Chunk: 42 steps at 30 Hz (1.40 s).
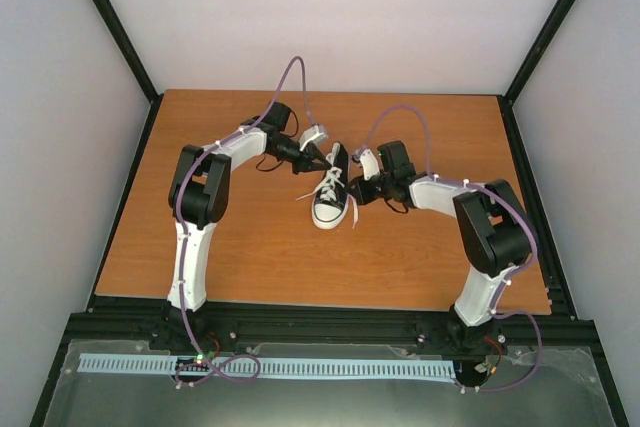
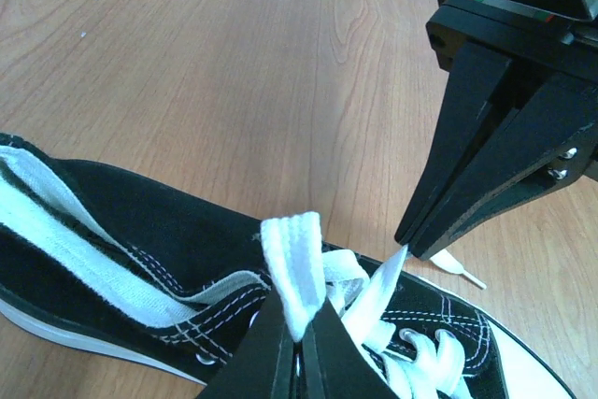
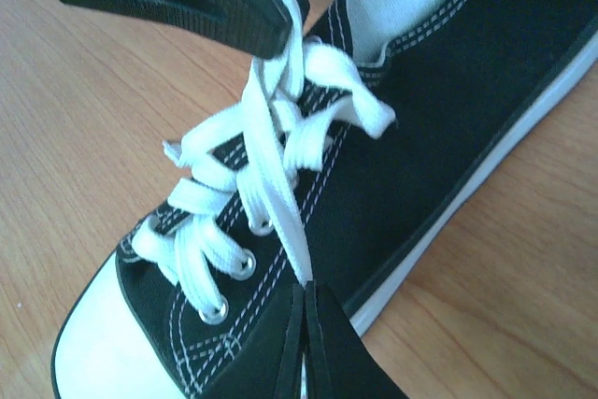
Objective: Tie the shoes
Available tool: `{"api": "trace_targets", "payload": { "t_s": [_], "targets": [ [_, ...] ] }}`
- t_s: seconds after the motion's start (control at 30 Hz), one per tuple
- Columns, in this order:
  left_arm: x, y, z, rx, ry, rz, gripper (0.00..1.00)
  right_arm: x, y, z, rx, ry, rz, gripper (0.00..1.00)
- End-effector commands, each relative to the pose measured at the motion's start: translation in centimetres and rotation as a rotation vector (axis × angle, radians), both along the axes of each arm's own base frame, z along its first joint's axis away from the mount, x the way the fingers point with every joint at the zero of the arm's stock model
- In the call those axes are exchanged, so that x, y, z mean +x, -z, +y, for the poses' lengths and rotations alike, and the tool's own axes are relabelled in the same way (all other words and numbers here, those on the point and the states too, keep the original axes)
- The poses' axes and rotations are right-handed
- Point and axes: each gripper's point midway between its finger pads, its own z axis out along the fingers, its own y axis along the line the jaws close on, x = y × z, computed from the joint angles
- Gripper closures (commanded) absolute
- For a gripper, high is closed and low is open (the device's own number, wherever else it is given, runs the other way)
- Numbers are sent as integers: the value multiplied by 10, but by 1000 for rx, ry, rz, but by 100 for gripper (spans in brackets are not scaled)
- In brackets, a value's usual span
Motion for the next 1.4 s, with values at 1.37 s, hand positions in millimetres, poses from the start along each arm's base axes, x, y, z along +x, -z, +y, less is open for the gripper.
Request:
{"api": "trace_targets", "payload": {
  "t_s": [1.37],
  "targets": [
    [-5, -15, 7, -35, 41, -40, 99, 53, -12, 21, 160, -39, 36, 68]
  ]
}}
